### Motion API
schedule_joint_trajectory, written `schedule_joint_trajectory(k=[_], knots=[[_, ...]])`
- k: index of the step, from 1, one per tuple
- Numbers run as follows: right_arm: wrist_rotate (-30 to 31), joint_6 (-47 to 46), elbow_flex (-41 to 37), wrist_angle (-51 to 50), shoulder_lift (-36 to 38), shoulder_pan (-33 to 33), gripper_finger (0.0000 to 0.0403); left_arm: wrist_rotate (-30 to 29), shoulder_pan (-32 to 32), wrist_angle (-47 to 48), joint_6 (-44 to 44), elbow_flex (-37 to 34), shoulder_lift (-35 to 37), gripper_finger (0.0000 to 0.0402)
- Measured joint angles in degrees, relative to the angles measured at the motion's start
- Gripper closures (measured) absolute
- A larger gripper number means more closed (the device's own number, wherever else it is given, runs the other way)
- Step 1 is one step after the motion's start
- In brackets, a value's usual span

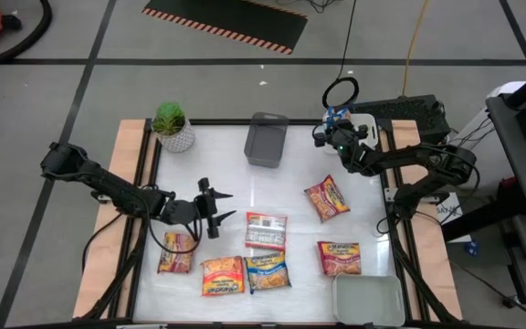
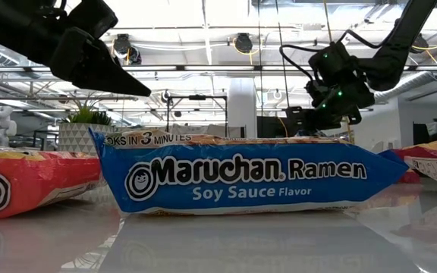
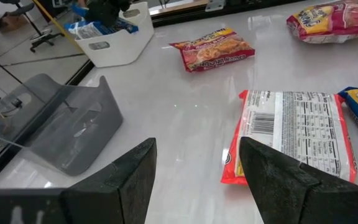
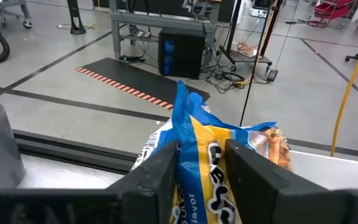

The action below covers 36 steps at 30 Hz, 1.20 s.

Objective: Sort Maruchan noodles
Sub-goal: Put the top blue noodle pack into the white bin

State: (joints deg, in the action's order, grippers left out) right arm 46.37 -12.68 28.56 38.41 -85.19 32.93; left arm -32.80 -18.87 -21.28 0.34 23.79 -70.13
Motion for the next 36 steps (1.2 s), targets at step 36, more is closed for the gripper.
schedule_joint_trajectory(k=[36], knots=[[-0.1, 14.37, -0.04, 15.67, 4.31, -0.59, 0.0383, -0.02, -0.39, 0.24, 1.79, 0.0, 0.0, 0.0165]])
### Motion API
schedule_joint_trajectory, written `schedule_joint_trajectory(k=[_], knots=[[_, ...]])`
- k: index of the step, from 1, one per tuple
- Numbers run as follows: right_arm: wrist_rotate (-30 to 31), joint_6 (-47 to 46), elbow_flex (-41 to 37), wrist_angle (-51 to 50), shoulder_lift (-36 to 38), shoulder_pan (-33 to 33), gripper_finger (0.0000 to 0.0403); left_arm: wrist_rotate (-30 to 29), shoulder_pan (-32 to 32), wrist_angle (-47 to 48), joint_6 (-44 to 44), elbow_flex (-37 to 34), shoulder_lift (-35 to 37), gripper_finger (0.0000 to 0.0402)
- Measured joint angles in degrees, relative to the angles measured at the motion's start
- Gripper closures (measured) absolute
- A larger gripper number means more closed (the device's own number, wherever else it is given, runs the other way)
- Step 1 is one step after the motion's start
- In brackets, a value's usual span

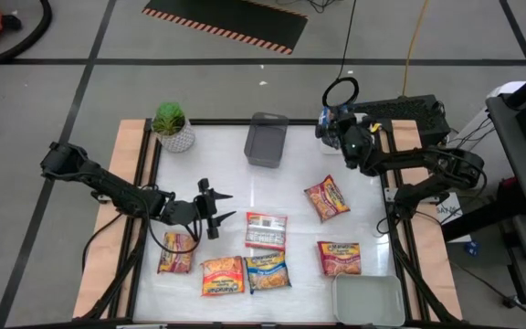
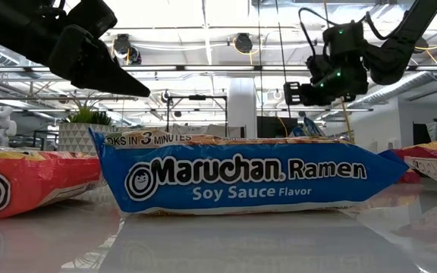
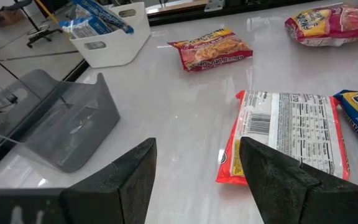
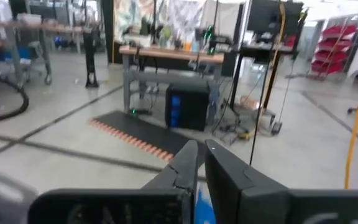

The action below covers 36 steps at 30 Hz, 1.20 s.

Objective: Sort Maruchan noodles
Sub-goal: Put the top blue noodle pack into the white bin

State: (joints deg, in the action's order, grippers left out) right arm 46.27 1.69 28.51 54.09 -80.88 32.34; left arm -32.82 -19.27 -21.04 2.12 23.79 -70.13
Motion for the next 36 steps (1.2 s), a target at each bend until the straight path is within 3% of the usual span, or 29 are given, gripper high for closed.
schedule_joint_trajectory(k=[4, 8, 11, 20, 24, 27, 30, 36], knots=[[0.0, -5.69, 0.0, -6.86, 0.0, -0.13, 0.0382, 0.0, 0.0, 0.34, 0.61, 0.0, 0.0, 0.0165], [0.08, -11.28, 0.0, -8.47, 0.0, -0.15, 0.0357, 0.0, 0.0, 0.35, 0.62, 0.0, 0.0, 0.0165], [-0.01, -11.53, 0.0, -8.52, 0.0, -0.15, 0.0316, 0.0, 0.0, 0.35, 0.64, 0.0, 0.0, 0.0165], [-0.24, -11.21, 0.0, -13.9, 0.0, 0.73, 0.0142, -0.02, 0.0, 0.31, 1.65, 0.0, 0.0, 0.0165], [-3.6, -11.58, 0.02, -15.28, 0.0, 2.04, 0.0097, -0.02, 0.0, 0.31, 1.88, 0.0, 0.0, 0.0165], [-4.2, -12.19, 0.02, -17.76, 0.0, 3.36, 0.0094, -0.02, 0.0, 0.28, 2.45, 0.0, 0.0, 0.0165], [-4.69, -12.97, 0.02, -19.75, 0.0, 4.58, 0.0118, -0.02, 0.0, 0.28, 2.72, 0.0, 0.0, 0.0165], [-7.15, -11.3, 0.02, -19.51, 0.0, 5.31, 0.0225, -0.02, 0.0, 0.26, 2.72, 0.0, 0.0, 0.0165]])
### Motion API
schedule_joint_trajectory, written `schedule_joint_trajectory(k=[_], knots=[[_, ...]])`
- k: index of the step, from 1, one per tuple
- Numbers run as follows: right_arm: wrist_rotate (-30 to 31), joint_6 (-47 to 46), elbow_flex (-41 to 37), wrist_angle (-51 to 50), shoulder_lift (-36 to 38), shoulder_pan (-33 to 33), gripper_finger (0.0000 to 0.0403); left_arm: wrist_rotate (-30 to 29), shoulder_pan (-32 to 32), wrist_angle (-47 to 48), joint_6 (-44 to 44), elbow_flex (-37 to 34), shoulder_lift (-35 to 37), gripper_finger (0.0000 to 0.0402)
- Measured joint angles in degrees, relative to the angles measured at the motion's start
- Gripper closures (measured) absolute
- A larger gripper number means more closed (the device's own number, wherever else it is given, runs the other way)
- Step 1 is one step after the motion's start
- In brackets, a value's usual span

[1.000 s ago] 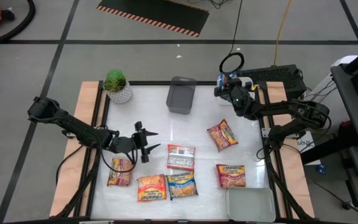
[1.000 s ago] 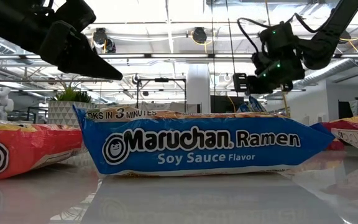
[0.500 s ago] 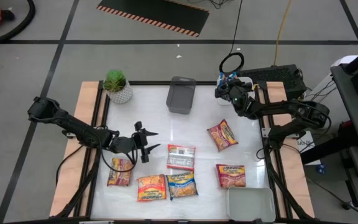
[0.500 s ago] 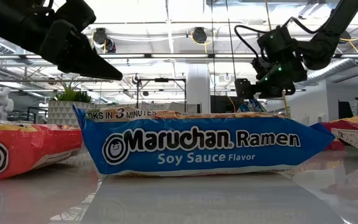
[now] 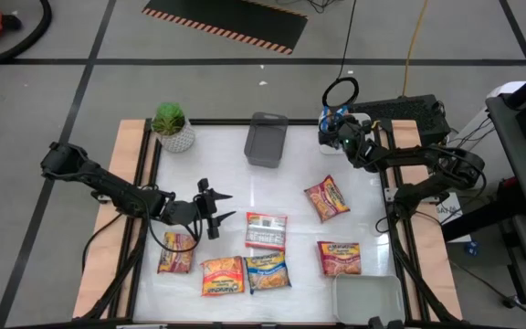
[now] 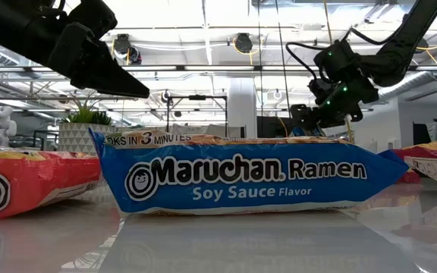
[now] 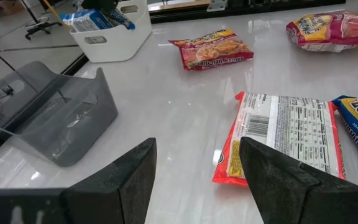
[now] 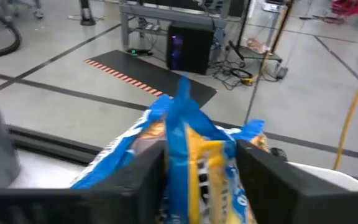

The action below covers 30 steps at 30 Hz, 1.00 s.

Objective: Sort Maruchan noodles
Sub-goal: Put the top blue noodle pack into the white bin

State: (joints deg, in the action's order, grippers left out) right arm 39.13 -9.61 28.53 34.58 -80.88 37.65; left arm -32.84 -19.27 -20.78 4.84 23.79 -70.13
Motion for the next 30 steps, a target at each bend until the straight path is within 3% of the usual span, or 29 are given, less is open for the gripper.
schedule_joint_trajectory(k=[6, 8, 14, 19, 26, 30], knots=[[-0.3, 3.85, 0.0, 1.89, 0.0, -0.13, 0.0367, 0.0, 0.0, 0.0, 0.0, 0.0, 0.0, 0.0165], [-0.3, 5.03, 0.0, 2.8, 0.0, -0.2, 0.039, 0.0, 0.0, 0.0, 0.02, 0.0, 0.0, 0.0165], [-0.24, 8.3, -0.02, 8.94, -0.04, -1.45, 0.0392, 0.0, 0.0, 0.66, 1.42, 0.0, 0.01, 0.0165], [-0.29, 13.32, -0.98, 20.05, -0.04, -4.3, 0.0399, 0.0, 0.0, 2.24, 3.26, 0.0, 0.02, 0.0165], [-0.25, 20.86, -14.19, 54.84, -0.04, -5.95, 0.0402, -0.01, -1.37, 2.76, 4.72, -0.01, 0.02, 0.0165], [-1.05, 21.88, -18.42, 55.38, 2.75, -4.12, 0.0403, -0.06, -2.29, 2.73, 3.92, -0.02, 0.02, 0.0165]])
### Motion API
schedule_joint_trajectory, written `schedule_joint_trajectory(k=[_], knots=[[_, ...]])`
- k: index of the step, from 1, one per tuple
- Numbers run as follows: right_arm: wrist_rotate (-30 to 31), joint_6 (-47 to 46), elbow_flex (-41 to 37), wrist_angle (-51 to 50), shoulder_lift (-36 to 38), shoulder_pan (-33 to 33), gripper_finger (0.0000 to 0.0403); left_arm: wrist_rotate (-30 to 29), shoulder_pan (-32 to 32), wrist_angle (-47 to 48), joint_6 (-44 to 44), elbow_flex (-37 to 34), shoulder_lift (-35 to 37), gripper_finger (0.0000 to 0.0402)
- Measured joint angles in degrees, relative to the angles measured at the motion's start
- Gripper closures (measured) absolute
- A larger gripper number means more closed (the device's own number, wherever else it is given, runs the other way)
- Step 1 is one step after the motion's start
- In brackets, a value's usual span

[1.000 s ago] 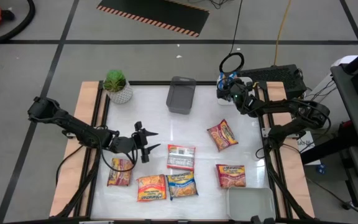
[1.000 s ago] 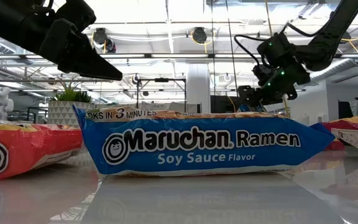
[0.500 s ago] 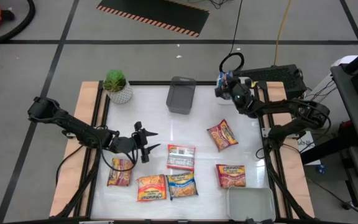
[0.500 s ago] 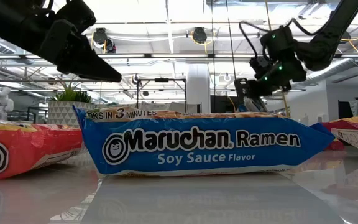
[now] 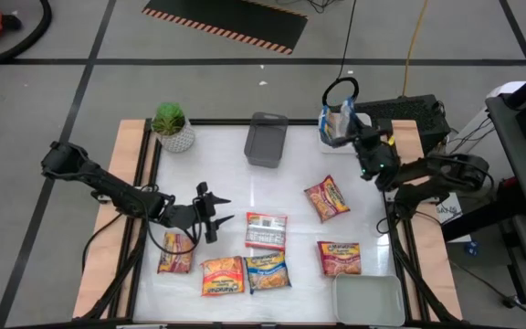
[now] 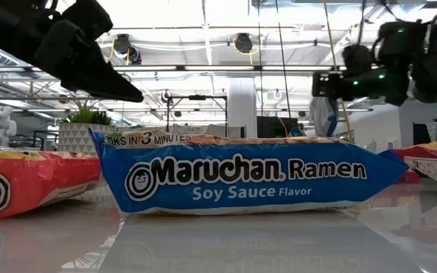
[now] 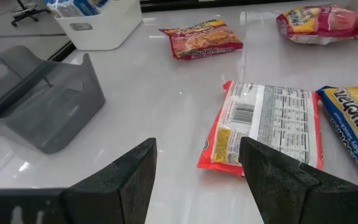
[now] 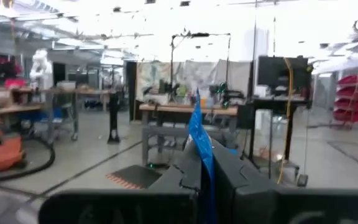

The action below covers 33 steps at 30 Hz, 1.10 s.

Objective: Sort Maruchan noodles
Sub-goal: Put the top blue noodle pack into the white bin

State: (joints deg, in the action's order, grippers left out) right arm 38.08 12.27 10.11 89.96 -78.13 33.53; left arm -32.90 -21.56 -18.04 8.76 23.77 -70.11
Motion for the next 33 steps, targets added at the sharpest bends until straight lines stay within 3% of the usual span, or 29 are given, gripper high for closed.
schedule_joint_trajectory(k=[5, 16, 21, 27, 33], knots=[[-5.53, 3.28, -0.7, -0.12, 0.84, -0.12, 0.0403, -0.13, 0.21, -0.88, -0.97, -0.02, 0.0, 0.0165], [-5.17, -3.08, -0.64, -0.82, -0.31, 2.28, 0.0402, -0.16, 0.93, -2.23, -2.54, -0.02, 0.0, 0.0165], [-5.41, -6.08, 1.54, -6.33, -1.44, 5.1, 0.0402, -0.15, 0.96, -2.71, -3.09, -0.02, 0.0, 0.0165], [-9.85, -6.49, 6.84, -15.18, -1.52, 7.69, 0.0402, -0.13, 1.04, -3.15, -5.26, -0.02, 0.0, 0.0165], [-9.36, -8.12, 8.71, -16.57, -1.52, 7.86, 0.0402, -0.14, 1.35, -3.3, -5.54, -0.02, 0.0, 0.0165]])
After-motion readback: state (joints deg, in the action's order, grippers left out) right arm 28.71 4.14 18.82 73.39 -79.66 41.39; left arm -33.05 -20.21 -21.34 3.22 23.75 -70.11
